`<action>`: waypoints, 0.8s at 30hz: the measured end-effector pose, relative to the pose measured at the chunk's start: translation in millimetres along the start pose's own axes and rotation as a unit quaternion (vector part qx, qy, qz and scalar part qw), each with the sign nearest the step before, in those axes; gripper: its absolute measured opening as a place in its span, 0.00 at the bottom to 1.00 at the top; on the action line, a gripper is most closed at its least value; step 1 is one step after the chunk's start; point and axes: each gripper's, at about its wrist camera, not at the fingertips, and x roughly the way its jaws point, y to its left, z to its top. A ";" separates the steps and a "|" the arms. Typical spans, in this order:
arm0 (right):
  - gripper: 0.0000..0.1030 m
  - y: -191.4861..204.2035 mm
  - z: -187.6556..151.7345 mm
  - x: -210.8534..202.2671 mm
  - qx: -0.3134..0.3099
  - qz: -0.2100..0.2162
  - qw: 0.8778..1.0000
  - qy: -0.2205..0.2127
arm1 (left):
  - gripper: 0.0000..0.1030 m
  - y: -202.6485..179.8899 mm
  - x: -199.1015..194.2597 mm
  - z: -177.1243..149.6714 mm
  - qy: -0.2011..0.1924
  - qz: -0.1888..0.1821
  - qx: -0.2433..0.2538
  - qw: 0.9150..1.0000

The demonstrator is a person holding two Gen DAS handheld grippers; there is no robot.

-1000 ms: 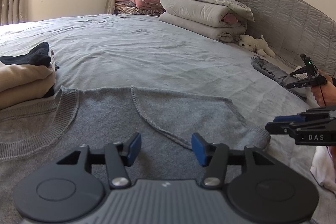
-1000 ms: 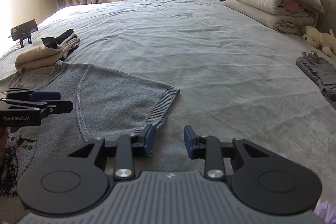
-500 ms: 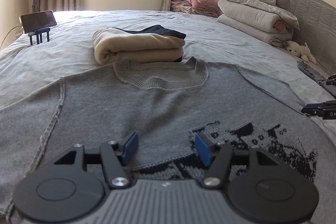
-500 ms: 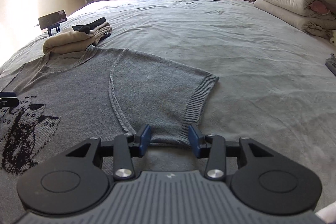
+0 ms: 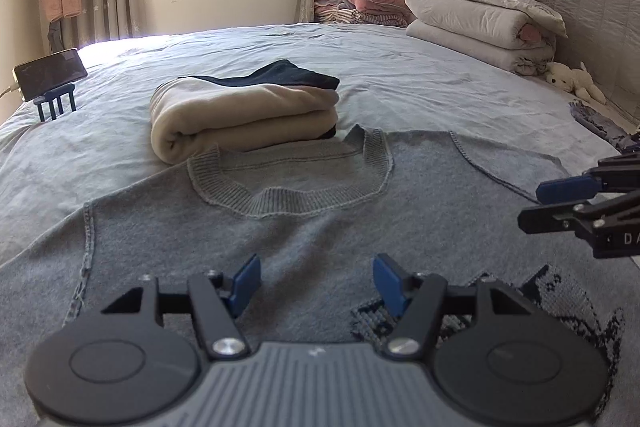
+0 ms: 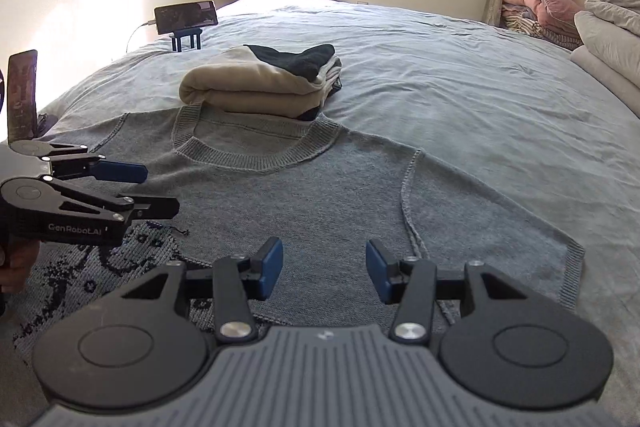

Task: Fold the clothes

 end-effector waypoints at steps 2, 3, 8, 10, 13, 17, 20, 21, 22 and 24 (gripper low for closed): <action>0.49 3.3 0.0 20.1 0.000 -0.015 1.000 0.003 | 0.69 -7.3 12.9 1.4 -0.001 -0.007 0.011 1.000; 0.49 0.3 -1.6 28.3 0.004 -0.027 1.000 0.001 | 0.78 -9.7 16.6 1.1 -0.003 -0.010 0.017 1.000; 0.57 -36.2 -8.9 31.3 0.051 -0.018 0.998 -0.028 | 1.00 -15.5 17.8 -5.5 0.002 -0.026 0.038 0.999; 0.57 -47.8 -11.8 22.9 0.056 -0.026 0.998 -0.033 | 1.00 -15.6 16.7 -6.8 0.000 -0.025 0.039 0.999; 0.60 -62.2 -20.7 13.4 0.049 -0.100 0.994 -0.026 | 1.00 -11.9 15.6 -7.7 -0.002 -0.031 0.032 0.999; 0.61 -74.8 -28.7 -9.6 0.075 -0.096 0.992 -0.031 | 1.00 -11.3 17.5 -6.8 0.003 -0.031 0.032 0.999; 0.61 -67.6 -36.6 -24.7 0.054 -0.105 0.993 -0.031 | 1.00 -15.6 17.4 -6.9 0.005 -0.022 0.043 0.999; 0.61 -62.5 -38.6 -29.4 0.043 -0.105 0.993 -0.032 | 1.00 -15.8 17.4 -6.7 0.005 -0.022 0.044 0.999; 0.61 -56.8 -40.5 -34.3 0.032 -0.103 0.994 -0.034 | 1.00 -15.6 17.5 -6.7 0.005 -0.022 0.043 0.999; 0.61 -42.0 -42.0 -44.1 0.011 -0.079 0.996 -0.044 | 1.00 -15.1 17.6 -6.7 0.005 -0.023 0.042 0.999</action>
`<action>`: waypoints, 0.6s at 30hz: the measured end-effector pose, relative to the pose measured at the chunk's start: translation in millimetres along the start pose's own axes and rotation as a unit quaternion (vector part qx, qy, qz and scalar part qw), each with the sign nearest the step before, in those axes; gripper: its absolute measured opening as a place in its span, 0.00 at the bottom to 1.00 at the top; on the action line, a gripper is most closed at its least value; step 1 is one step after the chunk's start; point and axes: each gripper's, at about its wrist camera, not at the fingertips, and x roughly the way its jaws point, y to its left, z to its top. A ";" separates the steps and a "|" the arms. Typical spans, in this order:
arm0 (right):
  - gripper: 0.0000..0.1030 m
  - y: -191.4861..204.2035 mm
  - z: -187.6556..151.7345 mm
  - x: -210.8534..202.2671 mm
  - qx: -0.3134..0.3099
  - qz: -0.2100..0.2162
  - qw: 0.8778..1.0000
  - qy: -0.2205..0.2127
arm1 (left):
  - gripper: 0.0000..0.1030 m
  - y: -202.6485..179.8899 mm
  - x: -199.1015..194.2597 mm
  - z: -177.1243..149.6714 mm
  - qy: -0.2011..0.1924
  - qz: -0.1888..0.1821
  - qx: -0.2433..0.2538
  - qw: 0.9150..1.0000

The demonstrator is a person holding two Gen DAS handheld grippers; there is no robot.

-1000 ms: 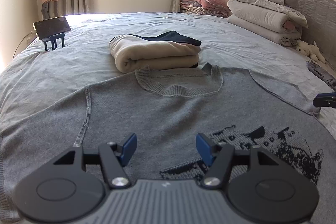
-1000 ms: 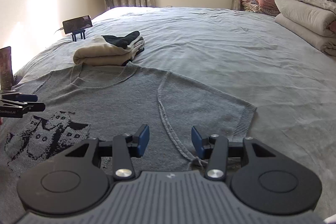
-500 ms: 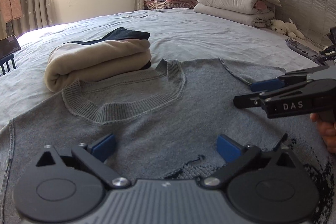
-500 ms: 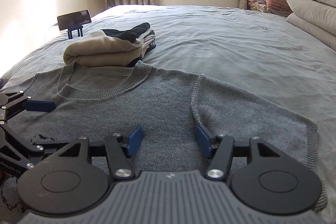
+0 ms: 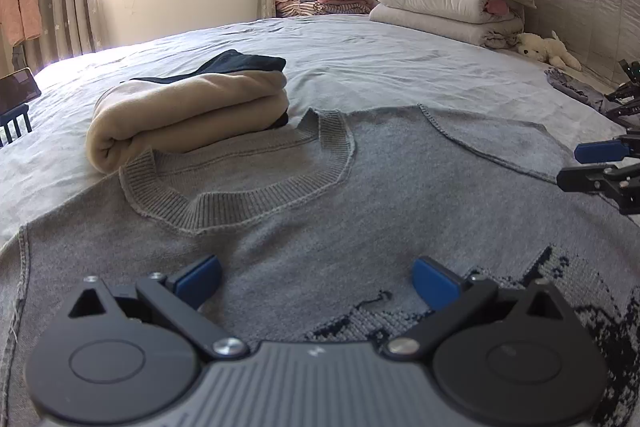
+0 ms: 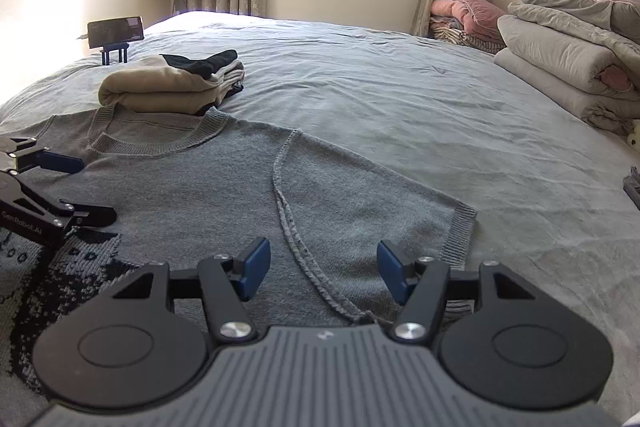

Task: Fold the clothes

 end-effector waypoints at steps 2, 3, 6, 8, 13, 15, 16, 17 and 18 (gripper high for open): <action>0.62 12.9 0.3 -7.9 -0.013 0.029 0.999 -0.010 | 1.00 -0.3 -0.2 -0.1 0.000 0.000 0.000 1.000; 0.63 20.7 1.2 -7.8 -0.016 0.045 0.999 -0.010 | 1.00 -0.4 -0.3 -0.1 0.000 0.000 0.001 1.000; 0.65 38.4 0.3 1.8 -0.021 0.080 0.997 0.001 | 1.00 -0.5 -0.3 -0.1 0.000 0.001 0.001 1.000; 0.65 46.8 -4.2 11.8 -0.027 0.083 0.996 0.015 | 1.00 -0.3 -0.3 -0.1 0.000 0.000 0.001 1.000; 0.70 42.8 -18.9 3.7 -0.028 0.079 0.996 0.017 | 1.00 -0.5 0.2 0.1 0.001 0.001 0.002 1.000; 0.74 35.5 -24.6 -4.1 -0.020 0.075 0.997 0.018 | 1.00 -0.4 0.4 0.2 0.001 0.001 0.002 1.000; 0.74 31.9 -27.5 -7.8 -0.015 0.072 0.997 0.019 | 1.00 -0.1 0.5 0.2 0.001 0.001 0.001 1.000; 0.74 28.5 -30.2 -11.4 -0.011 0.069 0.997 0.020 | 1.00 -0.2 0.3 0.2 0.001 0.001 0.001 1.000; 0.74 26.3 -32.3 -14.3 -0.008 0.066 0.998 0.021 | 1.00 -0.3 0.3 0.2 0.001 0.001 0.002 1.000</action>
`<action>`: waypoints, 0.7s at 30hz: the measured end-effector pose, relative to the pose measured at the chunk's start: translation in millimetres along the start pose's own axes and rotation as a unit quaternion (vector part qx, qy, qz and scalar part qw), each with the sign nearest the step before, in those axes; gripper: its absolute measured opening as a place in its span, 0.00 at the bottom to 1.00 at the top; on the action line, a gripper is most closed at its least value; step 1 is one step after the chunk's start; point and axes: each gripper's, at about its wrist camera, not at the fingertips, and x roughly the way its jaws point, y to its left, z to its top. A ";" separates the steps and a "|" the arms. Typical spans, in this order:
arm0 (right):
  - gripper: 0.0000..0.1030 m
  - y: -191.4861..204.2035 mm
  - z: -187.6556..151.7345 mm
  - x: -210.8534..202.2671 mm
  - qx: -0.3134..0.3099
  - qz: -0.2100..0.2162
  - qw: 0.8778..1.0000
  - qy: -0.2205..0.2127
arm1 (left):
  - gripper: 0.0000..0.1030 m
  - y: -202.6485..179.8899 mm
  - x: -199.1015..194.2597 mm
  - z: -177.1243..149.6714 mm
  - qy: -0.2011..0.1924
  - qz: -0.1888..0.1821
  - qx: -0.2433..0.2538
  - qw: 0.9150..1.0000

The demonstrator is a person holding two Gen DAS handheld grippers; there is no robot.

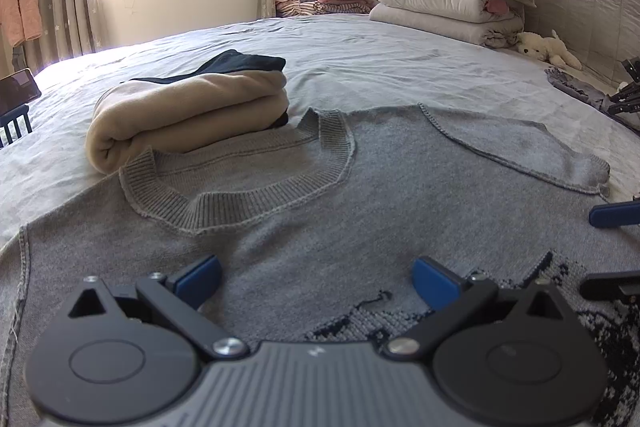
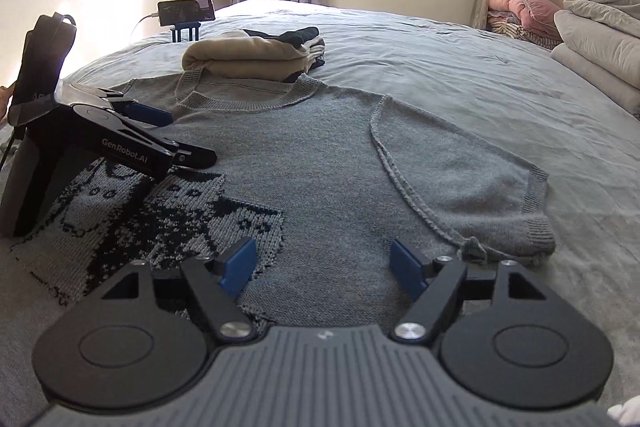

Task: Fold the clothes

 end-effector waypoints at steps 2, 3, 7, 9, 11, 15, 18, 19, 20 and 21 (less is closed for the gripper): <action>0.75 -0.6 -2.8 -4.4 0.002 -0.009 1.000 0.002 | 1.00 0.0 0.0 -0.1 0.000 0.000 0.000 1.000; 0.75 0.1 -3.7 -6.0 0.001 -0.014 1.000 0.002 | 1.00 0.0 -0.1 -0.1 0.000 0.000 0.000 1.000; 0.75 9.1 -5.2 -10.3 -0.017 -0.033 0.999 0.003 | 1.00 0.0 -0.2 -0.3 0.000 0.000 0.000 1.000; 0.75 14.3 -5.4 -11.9 -0.026 -0.039 0.999 0.003 | 1.00 -0.1 -0.3 -0.2 0.000 0.000 0.000 1.000; 0.75 18.4 -4.9 -15.2 -0.032 -0.036 0.999 0.005 | 1.00 -0.1 -0.3 -0.2 0.000 0.000 0.000 1.000; 0.76 29.7 -4.2 -23.4 -0.050 -0.026 0.998 0.003 | 1.00 -0.1 -0.3 -0.3 0.000 0.000 0.000 1.000; 0.76 35.5 -4.9 -28.2 -0.061 -0.021 0.998 0.003 | 1.00 -0.1 -0.3 -0.3 0.000 0.000 0.000 1.000; 0.76 35.9 -5.3 -28.9 -0.062 -0.023 0.998 0.003 | 1.00 -0.1 -0.3 -0.3 0.000 0.000 0.000 1.000; 0.76 36.0 -5.7 -29.3 -0.062 -0.024 0.998 0.003 | 1.00 -0.1 -0.3 -0.3 0.000 0.000 0.000 1.000; 0.76 35.2 -5.8 -29.0 -0.060 -0.027 0.998 0.004 | 1.00 -0.1 -0.3 -0.3 0.000 0.000 0.000 1.000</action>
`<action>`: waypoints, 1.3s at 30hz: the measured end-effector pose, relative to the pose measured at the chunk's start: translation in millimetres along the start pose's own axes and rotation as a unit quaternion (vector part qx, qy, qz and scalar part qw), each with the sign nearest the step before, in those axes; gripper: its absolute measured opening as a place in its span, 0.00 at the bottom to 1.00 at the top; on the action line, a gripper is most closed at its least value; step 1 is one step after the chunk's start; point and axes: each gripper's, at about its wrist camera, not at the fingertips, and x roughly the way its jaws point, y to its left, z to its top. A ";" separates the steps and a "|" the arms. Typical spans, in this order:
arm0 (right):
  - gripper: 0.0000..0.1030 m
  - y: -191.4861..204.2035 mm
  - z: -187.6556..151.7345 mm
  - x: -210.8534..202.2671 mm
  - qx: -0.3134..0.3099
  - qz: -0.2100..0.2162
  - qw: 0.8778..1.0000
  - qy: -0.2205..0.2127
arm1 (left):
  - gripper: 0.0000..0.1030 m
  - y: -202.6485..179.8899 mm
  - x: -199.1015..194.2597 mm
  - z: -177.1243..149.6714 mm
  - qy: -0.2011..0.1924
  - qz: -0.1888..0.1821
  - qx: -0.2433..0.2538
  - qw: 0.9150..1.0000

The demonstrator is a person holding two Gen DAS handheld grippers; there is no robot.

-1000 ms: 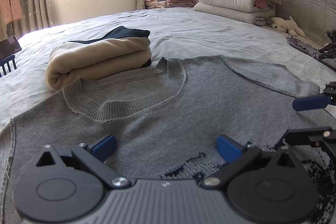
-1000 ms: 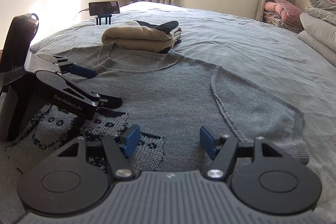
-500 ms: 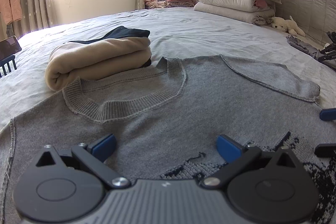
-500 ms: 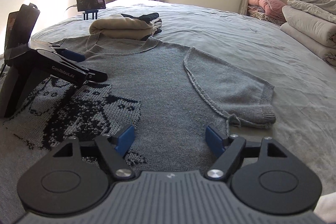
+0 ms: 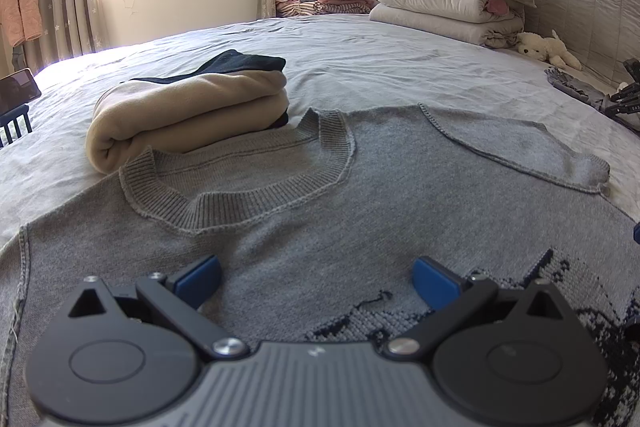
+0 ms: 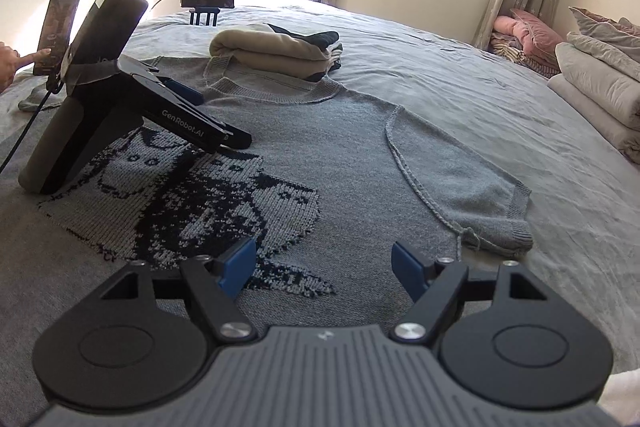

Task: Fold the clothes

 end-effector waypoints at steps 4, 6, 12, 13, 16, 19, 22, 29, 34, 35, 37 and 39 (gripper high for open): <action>0.76 -1.8 -0.8 1.9 0.003 -0.008 1.000 0.002 | 1.00 0.0 0.0 0.0 0.000 0.000 0.000 1.000; 0.76 -0.3 -0.7 3.7 0.000 -0.008 1.000 0.004 | 1.00 0.1 0.0 0.0 0.000 0.000 0.000 1.000; 0.76 16.0 6.3 7.2 -0.031 0.006 0.999 -0.004 | 1.00 0.1 0.1 0.0 0.000 0.000 0.000 1.000; 0.76 19.0 7.4 7.5 -0.035 0.010 0.999 -0.007 | 1.00 0.1 0.1 0.0 0.000 0.000 0.000 1.000; 0.76 25.1 8.2 8.2 -0.037 0.020 0.999 -0.010 | 1.00 0.1 -0.1 -0.1 0.000 0.000 0.000 1.000; 0.76 27.2 7.3 8.3 -0.034 0.023 0.999 -0.012 | 1.00 0.0 -0.2 -0.1 0.000 0.000 0.000 1.000; 0.76 28.9 12.2 9.6 -0.042 0.030 0.999 -0.014 | 1.00 0.0 -0.4 -0.1 0.000 0.000 0.000 1.000; 0.78 33.9 55.2 52.7 -0.054 0.087 0.994 -0.033 | 1.00 1.0 -0.3 0.1 0.000 0.001 -0.004 1.000; 0.78 34.8 60.6 84.5 -0.053 0.096 0.994 -0.015 | 1.00 0.7 0.0 0.5 0.001 0.001 -0.003 1.000; 0.81 31.2 61.1 87.3 -0.050 0.102 0.993 -0.011 | 1.00 0.2 0.0 0.5 0.001 0.002 -0.002 1.000; 0.86 21.1 61.5 92.5 -0.042 0.114 0.993 0.004 | 1.00 0.0 0.0 0.5 0.001 0.003 -0.001 1.000; 0.94 10.5 61.5 97.4 -0.032 0.126 0.991 0.019 | 1.00 -0.2 0.0 0.6 0.001 0.003 -0.001 1.000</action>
